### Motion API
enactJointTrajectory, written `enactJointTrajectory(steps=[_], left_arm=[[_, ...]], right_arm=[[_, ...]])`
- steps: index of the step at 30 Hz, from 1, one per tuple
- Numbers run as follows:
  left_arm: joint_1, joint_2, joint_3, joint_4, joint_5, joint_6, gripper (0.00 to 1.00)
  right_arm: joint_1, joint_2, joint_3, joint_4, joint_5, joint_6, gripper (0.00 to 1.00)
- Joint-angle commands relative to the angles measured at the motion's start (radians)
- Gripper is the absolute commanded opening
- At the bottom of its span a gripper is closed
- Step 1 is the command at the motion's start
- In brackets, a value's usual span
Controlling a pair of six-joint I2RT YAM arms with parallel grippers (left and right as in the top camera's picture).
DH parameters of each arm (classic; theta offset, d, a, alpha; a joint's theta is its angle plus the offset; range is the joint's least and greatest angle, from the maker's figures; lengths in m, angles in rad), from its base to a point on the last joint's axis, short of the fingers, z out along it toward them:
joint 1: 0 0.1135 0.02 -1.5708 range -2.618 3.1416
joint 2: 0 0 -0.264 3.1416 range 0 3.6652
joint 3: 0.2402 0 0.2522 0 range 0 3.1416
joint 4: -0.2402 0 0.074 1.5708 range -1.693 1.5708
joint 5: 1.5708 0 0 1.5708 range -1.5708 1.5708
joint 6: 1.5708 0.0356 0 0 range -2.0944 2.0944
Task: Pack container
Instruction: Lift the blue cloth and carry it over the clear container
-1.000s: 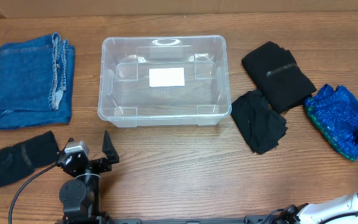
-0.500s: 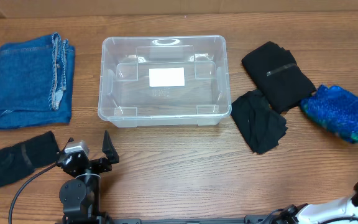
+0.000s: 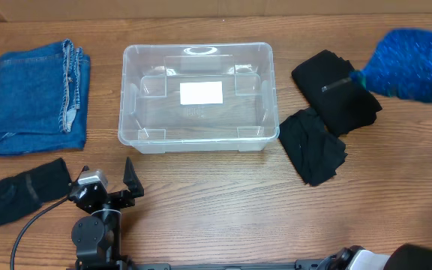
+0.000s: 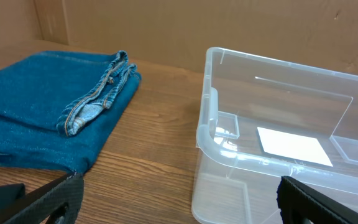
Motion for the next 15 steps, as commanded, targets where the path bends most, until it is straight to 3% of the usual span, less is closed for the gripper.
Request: enactJointTrajectory(steps=[1, 6, 15], left_arm=[[0.01, -0.011, -0.002, 0.001, -0.013, 0.019, 1.0], [0.01, -0.011, -0.002, 0.001, -0.013, 0.019, 1.0], [0.01, -0.011, -0.002, 0.001, -0.013, 0.019, 1.0]], right_arm=[[0.127, -0.066, 0.068, 0.048, -0.122, 0.081, 0.04], [0.414, -0.064, 0.067, 0.167, -0.086, 0.222, 0.04], [0.897, 0.011, 0.066, 0.309, 0.251, 0.364, 0.04]])
